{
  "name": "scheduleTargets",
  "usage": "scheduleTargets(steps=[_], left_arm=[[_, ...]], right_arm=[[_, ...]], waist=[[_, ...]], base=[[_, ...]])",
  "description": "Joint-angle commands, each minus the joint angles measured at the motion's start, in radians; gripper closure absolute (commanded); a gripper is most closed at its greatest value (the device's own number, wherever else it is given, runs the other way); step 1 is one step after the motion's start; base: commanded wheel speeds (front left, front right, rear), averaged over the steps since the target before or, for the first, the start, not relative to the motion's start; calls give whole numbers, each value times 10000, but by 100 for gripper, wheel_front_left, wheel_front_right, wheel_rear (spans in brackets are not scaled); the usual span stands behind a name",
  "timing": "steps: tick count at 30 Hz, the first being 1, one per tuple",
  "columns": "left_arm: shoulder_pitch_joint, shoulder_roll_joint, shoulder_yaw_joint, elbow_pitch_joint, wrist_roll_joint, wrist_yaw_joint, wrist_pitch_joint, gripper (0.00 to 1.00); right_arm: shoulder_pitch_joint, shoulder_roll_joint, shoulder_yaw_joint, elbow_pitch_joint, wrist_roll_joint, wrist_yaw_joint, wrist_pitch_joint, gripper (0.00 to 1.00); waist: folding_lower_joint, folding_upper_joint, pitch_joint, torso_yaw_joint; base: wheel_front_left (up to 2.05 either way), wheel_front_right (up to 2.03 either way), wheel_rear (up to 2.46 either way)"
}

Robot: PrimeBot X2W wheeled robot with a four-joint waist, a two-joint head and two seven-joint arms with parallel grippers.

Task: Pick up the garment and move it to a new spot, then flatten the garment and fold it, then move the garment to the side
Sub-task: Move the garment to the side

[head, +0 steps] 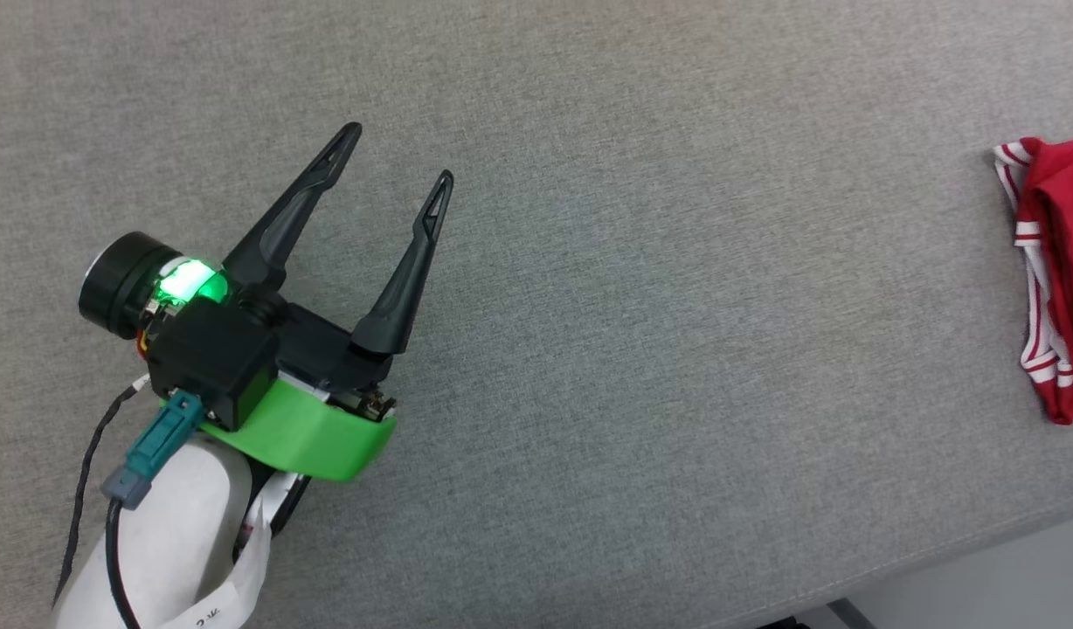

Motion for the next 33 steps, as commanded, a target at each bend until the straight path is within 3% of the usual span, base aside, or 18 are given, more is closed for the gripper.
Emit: scheduleTargets(steps=[1,18,19,20,26,33], left_arm=[[-192,101,64,-145,9,43,57,0],[-100,431,239,-714,-104,188,276,0],[-93,427,232,-683,-108,196,261,0],[-82,413,221,-632,-115,210,234,0],[47,210,127,-133,-242,272,-155,0],[495,-148,160,848,-588,396,-784,0]], right_arm=[[-325,130,-164,189,-134,-13,-181,100],[-1899,1052,-836,3117,-877,-13,-1564,100],[-1973,1070,-864,3248,-890,-13,-1664,97],[-2061,1093,-942,3422,-904,-13,-1800,0],[-2415,1014,-998,4253,-1164,-13,-2474,0],[-2741,936,-685,4342,-1000,-13,-3185,0]], waist=[[-3,0,682,197],[-3,0,1064,514],[-3,0,1026,510],[-3,0,966,510],[-3,0,196,625],[-3,0,-1223,884]], base=[[0,0,0],[0,0,0],[0,0,0],[0,0,0],[0,0,0],[0,0,0]])
